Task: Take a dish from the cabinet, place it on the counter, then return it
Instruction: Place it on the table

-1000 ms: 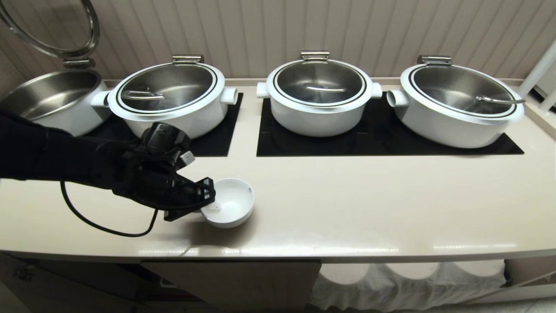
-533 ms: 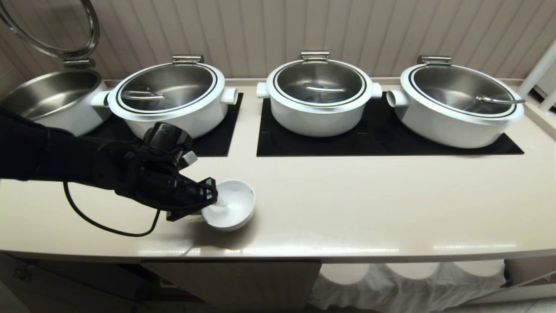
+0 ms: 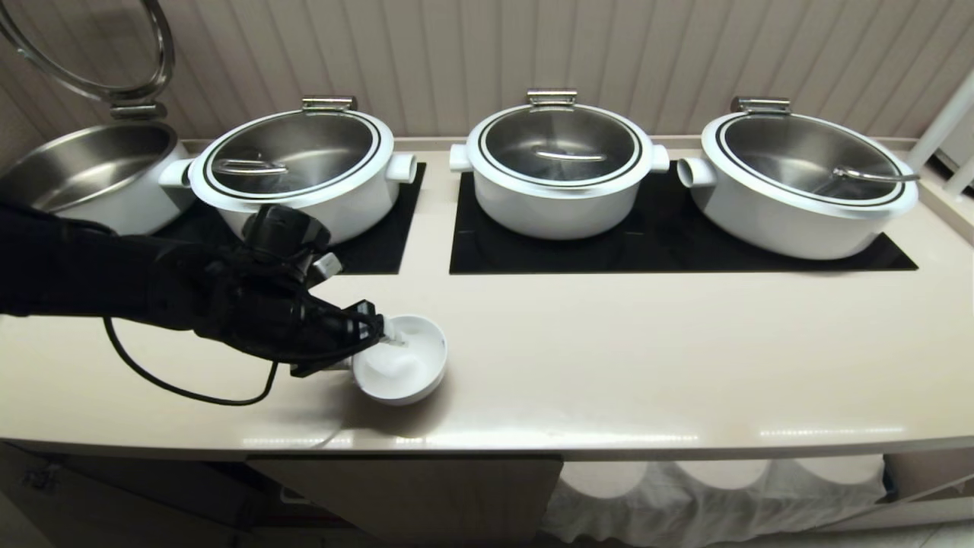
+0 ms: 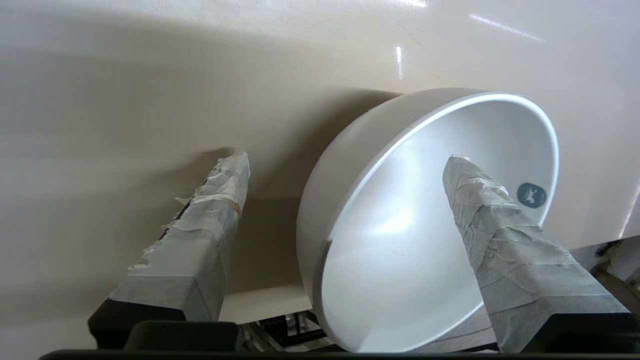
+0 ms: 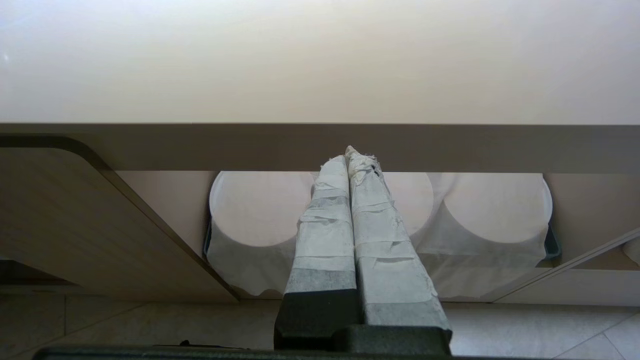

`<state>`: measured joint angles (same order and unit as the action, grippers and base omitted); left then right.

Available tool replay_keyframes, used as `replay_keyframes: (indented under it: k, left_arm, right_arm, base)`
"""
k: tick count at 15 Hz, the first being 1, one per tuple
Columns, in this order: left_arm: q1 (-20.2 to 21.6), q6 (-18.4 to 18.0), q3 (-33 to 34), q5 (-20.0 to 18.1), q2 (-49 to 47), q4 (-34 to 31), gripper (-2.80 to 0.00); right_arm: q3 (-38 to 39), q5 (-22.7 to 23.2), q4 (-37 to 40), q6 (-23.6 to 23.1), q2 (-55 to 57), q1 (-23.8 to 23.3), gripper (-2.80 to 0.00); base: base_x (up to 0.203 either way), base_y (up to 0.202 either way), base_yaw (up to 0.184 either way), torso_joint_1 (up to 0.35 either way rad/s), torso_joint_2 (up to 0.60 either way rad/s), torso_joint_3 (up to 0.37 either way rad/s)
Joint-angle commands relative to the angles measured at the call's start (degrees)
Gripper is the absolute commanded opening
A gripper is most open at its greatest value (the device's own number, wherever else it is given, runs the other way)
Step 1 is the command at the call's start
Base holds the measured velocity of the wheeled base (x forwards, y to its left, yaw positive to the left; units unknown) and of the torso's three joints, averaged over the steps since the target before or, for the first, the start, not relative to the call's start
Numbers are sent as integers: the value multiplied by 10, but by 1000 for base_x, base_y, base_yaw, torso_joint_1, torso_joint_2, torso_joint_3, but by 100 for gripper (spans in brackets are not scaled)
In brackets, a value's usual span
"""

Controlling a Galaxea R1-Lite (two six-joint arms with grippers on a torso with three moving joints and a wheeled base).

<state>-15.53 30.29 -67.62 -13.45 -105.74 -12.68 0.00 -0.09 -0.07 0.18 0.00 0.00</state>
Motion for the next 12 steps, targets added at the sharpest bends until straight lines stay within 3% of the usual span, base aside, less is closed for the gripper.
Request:
replay_keyframes:
  k: [1, 5, 10, 11, 12]
  left_arm:
    - [1, 2, 1, -1, 32, -1, 0]
    - [-4, 0, 4, 36, 77, -2, 0]
    - [-8, 0, 24, 37, 154, -2, 0]
    - [-10, 0, 38, 38, 170, -2, -278]
    - [-11, -1, 57, 37, 188, -2, -280]
  right_arm:
    - [0, 0, 0, 0, 0, 1, -280]
    - [0, 0, 0, 0, 0, 1, -280]
    - [0, 0, 0, 0, 0, 1, -280]
    - [0, 0, 0, 0, 0, 0, -280]
    - [0, 0, 0, 0, 0, 1, -280]
  base:
    - [0, 0, 0, 0, 0, 0]
    - [0, 0, 0, 0, 0, 0]
    - [0, 0, 0, 0, 0, 0]
    - [0, 0, 0, 0, 0, 0]
    - [0, 0, 0, 0, 0, 0]
